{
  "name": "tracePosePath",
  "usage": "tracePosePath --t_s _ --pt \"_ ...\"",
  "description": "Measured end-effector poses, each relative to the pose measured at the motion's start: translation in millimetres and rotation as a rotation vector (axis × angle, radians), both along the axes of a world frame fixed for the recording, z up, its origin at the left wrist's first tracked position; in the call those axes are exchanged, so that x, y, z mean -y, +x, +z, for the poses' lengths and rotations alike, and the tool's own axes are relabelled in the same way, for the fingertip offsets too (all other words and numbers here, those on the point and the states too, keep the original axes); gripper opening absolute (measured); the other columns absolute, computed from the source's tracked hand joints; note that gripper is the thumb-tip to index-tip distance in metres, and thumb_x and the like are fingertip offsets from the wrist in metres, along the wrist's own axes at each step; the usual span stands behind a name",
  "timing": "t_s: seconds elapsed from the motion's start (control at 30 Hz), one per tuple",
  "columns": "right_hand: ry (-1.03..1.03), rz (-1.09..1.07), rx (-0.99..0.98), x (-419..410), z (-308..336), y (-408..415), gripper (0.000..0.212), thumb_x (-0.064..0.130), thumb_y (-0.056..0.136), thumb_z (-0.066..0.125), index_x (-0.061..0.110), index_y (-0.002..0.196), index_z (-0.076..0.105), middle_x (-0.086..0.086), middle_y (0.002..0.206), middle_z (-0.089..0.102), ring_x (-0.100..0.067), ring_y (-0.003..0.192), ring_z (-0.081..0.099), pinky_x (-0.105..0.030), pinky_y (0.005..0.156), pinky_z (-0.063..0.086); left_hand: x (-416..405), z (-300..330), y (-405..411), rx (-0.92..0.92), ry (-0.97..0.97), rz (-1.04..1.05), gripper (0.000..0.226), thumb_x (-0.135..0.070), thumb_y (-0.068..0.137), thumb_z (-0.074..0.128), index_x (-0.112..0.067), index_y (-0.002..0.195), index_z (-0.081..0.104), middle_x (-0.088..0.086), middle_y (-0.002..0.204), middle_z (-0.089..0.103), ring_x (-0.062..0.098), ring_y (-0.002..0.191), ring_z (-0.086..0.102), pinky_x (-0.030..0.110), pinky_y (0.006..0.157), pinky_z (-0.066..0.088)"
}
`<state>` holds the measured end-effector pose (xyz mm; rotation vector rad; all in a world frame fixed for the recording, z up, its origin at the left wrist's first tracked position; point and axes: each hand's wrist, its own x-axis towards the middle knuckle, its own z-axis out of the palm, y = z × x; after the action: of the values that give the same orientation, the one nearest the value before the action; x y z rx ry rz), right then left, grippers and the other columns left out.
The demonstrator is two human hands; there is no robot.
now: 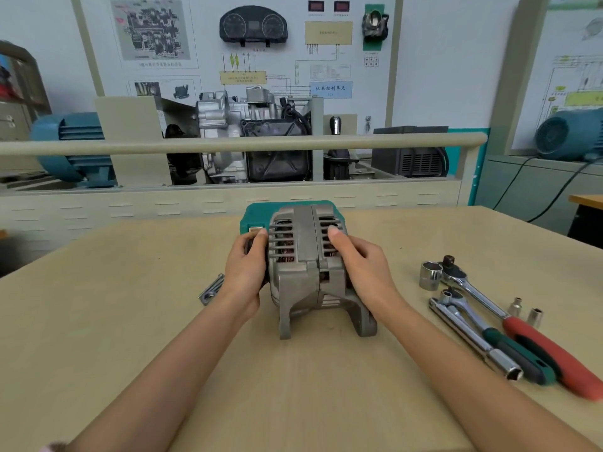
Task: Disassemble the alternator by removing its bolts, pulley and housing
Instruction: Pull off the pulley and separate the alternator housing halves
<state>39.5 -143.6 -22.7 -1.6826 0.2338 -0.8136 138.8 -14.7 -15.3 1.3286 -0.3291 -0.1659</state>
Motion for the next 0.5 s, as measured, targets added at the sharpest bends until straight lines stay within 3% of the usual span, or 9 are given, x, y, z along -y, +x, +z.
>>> tracePosePath --t_s 0.1,0.17,0.23,0.3,0.37,0.43,0.5 --pt "-0.065 -0.024 0.022 -2 1 -4 0.044 0.059 0.079 0.052 0.022 0.088 0.074 0.007 0.080 0.074 -0.007 0.078 0.069 -0.023 0.068 0.054 -7 -1 -6 0.023 0.045 0.005 0.012 -0.035 0.100 0.047 -0.027 0.100 0.056 0.003 0.104 0.067 0.014 0.087 0.064 0.025 0.062 0.052" --pt "-0.092 -0.039 0.006 -2 2 -5 0.046 0.061 0.080 0.050 0.022 0.087 0.073 0.006 0.081 0.074 -0.009 0.080 0.069 -0.026 0.073 0.054 -10 0 -9 0.030 0.083 -0.021 0.026 -0.038 0.101 0.044 -0.021 0.116 0.055 0.007 0.115 0.065 0.017 0.097 0.063 0.034 0.080 0.055" --pt "-0.097 -0.018 -0.022 -4 4 -6 0.047 0.062 0.085 0.046 0.022 0.089 0.072 0.006 0.084 0.073 -0.007 0.084 0.068 -0.022 0.074 0.052 -14 2 -11 0.017 0.121 -0.054 0.050 -0.047 0.098 0.042 -0.017 0.138 0.043 0.012 0.133 0.056 0.021 0.112 0.057 0.045 0.102 0.042" --pt "-0.160 0.048 -0.056 -7 4 -10 0.054 0.065 0.086 0.038 0.023 0.098 0.069 0.005 0.092 0.073 -0.002 0.088 0.065 -0.015 0.073 0.049 -19 0 -18 0.023 0.158 -0.018 0.075 -0.060 0.090 0.049 -0.025 0.150 0.023 0.007 0.151 0.036 0.024 0.135 0.039 0.048 0.114 0.027" --pt "-0.295 0.144 -0.057 -8 0 -14 0.060 0.065 0.084 0.036 0.023 0.118 0.062 0.002 0.111 0.068 -0.005 0.105 0.061 -0.021 0.091 0.048 -29 -6 -37 0.172 0.201 0.000 0.098 -0.066 0.074 0.062 -0.037 0.150 0.010 -0.005 0.153 0.020 0.014 0.141 0.024 0.038 0.114 0.022" --pt "-0.381 0.161 -0.075 -6 -3 -20 0.061 0.066 0.083 0.042 0.029 0.130 0.051 0.004 0.127 0.056 -0.008 0.123 0.047 -0.034 0.105 0.041 -40 -13 -57 0.364 0.301 -0.063 0.109 -0.066 0.059 0.067 -0.046 0.145 0.004 -0.014 0.145 0.017 0.002 0.136 0.018 0.025 0.109 0.021" --pt "-0.431 0.138 -0.096 -2 -7 -27 0.061 0.069 0.080 0.051 0.037 0.131 0.042 0.016 0.132 0.045 0.002 0.125 0.038 -0.020 0.105 0.036 -42 -21 -63 0.485 0.445 -0.095 0.115 -0.054 0.064 0.075 -0.040 0.148 -0.003 -0.012 0.150 0.009 -0.002 0.140 0.007 0.019 0.110 0.013"
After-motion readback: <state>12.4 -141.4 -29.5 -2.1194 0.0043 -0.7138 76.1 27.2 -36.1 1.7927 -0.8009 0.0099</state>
